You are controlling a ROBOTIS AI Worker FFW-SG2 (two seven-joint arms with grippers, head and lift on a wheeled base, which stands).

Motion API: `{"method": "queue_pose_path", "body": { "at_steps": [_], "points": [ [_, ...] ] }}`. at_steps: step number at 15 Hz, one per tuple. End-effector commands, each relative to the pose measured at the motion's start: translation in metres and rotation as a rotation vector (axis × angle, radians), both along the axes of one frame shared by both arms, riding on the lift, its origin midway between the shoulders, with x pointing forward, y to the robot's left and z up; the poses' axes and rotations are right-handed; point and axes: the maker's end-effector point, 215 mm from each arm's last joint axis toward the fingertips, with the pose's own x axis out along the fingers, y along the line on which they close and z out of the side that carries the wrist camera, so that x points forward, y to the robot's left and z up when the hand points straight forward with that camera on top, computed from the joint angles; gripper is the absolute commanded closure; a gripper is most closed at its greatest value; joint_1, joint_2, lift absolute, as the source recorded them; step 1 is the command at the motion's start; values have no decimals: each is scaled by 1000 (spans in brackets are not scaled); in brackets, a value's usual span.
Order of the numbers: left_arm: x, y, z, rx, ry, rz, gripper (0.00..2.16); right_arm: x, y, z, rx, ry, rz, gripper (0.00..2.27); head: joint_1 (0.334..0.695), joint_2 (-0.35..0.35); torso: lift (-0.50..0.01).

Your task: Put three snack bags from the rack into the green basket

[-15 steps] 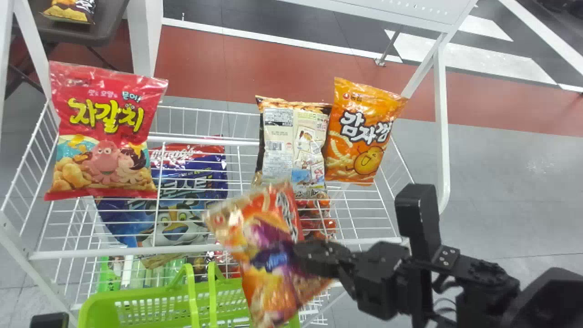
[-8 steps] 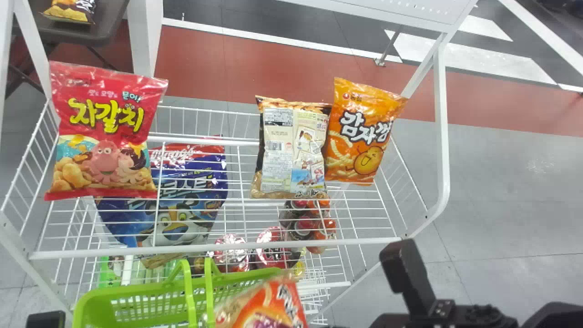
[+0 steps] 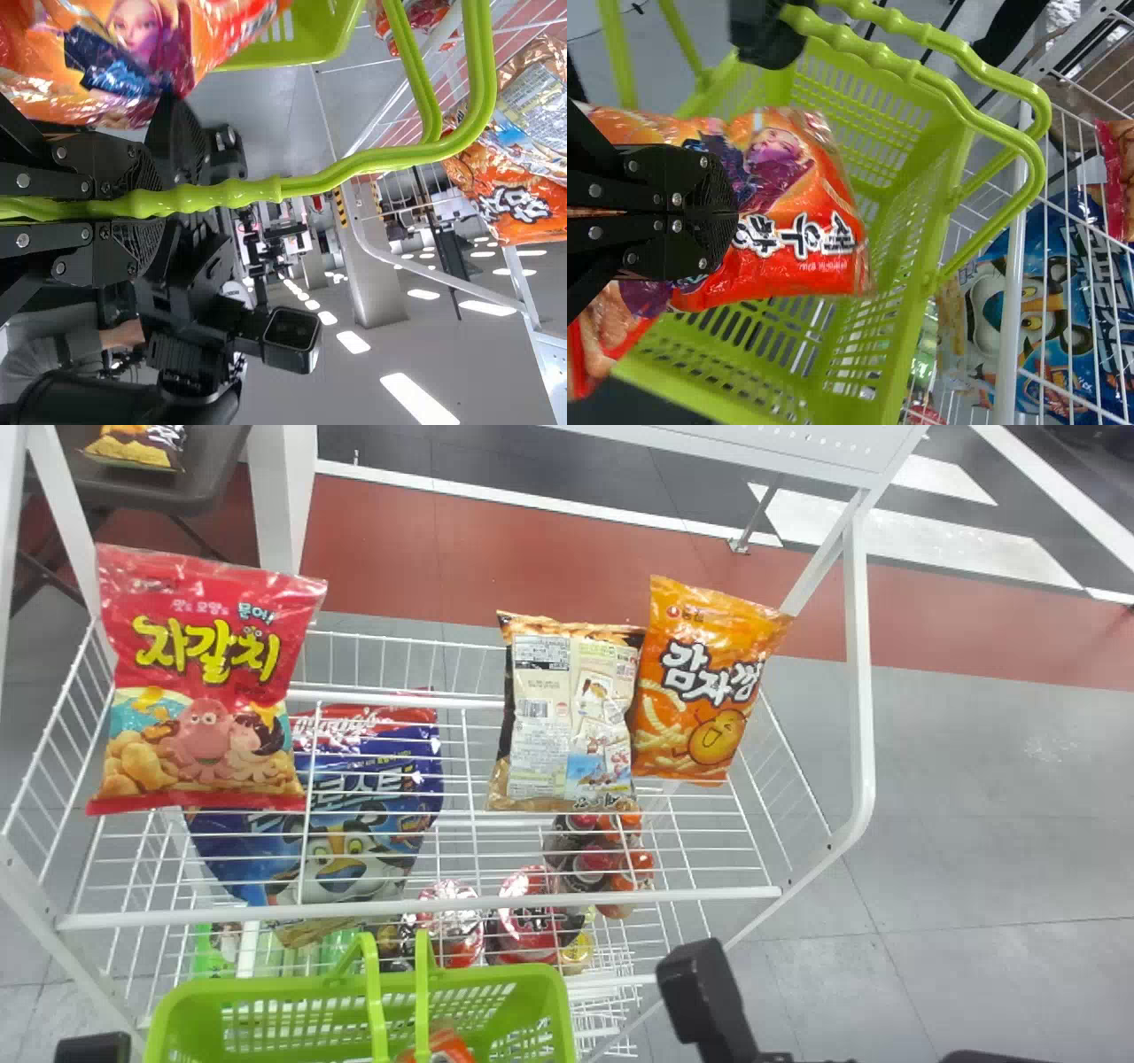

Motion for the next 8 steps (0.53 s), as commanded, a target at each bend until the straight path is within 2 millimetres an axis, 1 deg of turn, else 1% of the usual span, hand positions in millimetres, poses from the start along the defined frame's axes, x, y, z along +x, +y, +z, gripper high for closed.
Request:
{"method": "queue_pose_path", "body": {
  "at_steps": [1,3,5,6,7,8],
  "points": [
    [-1,0,0,-1,1,1,2074,22,10,-20,-6,-68,-10,1983,695,-350,0],
    [-2,0,1,-3,3,0,2074,35,9,-34,-7,-79,-24,1959,695,-350,0],
    [-2,0,1,-2,3,-1,2071,43,9,-46,-2,-58,-27,1679,695,-350,0],
    [-3,-1,1,-1,0,-3,2074,43,10,-48,2,-50,-22,1018,695,-350,0],
    [-2,-1,2,4,-4,-3,2071,43,10,-47,5,-53,-14,66,695,-350,0],
    [-1,-1,1,8,-7,-3,2074,47,9,-42,6,-68,-13,-2,695,-350,0]
  ]
}}
